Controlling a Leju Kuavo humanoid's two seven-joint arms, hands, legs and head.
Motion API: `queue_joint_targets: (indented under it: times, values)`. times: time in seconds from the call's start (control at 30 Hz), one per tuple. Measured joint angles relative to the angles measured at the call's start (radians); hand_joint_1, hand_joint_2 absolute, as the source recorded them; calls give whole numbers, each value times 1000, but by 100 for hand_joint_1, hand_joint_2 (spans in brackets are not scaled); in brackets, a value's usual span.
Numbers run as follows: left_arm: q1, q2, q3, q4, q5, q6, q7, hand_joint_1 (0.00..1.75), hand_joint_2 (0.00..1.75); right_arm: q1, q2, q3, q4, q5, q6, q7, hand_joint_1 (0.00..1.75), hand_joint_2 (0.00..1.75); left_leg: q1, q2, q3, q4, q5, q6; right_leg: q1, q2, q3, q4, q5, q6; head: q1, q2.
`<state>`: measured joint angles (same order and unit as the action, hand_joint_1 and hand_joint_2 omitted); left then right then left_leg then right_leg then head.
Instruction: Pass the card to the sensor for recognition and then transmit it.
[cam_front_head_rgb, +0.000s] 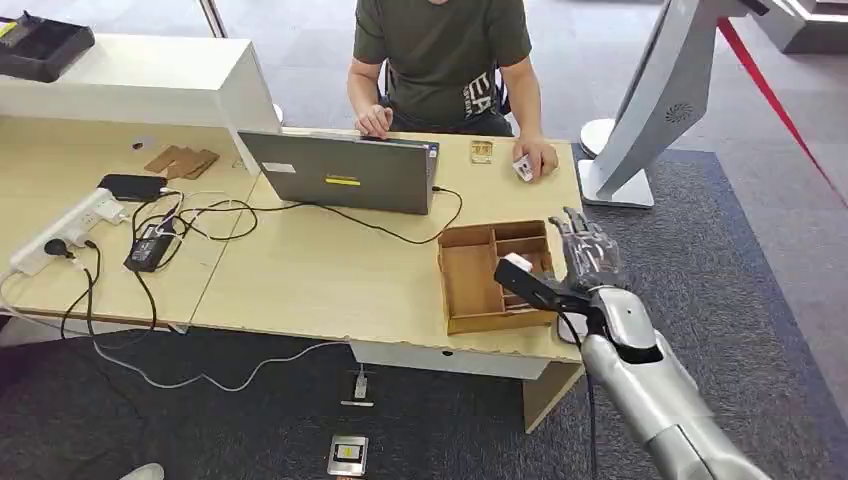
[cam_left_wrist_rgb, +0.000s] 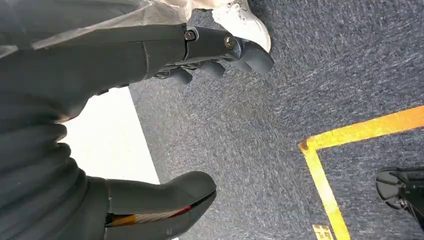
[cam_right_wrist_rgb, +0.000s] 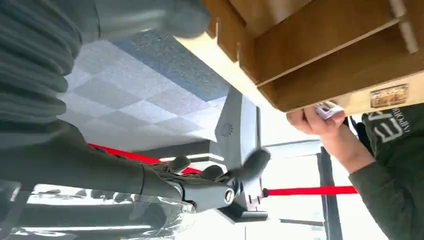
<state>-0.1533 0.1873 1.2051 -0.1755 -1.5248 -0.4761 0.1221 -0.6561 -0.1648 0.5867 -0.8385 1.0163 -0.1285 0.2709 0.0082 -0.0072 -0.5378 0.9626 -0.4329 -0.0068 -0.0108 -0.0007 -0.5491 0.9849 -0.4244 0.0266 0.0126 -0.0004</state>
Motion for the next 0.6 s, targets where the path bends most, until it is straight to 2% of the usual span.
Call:
queue_joint_targets:
  times: [0.6]
  values:
    - [0, 0, 0, 0, 2, 0, 18, 0, 175, 90, -85, -41, -146, 14, 35, 22, 0, 175, 0, 0, 0, 0, 0, 0, 0, 0, 0, 0, 0, 0, 0, 0]
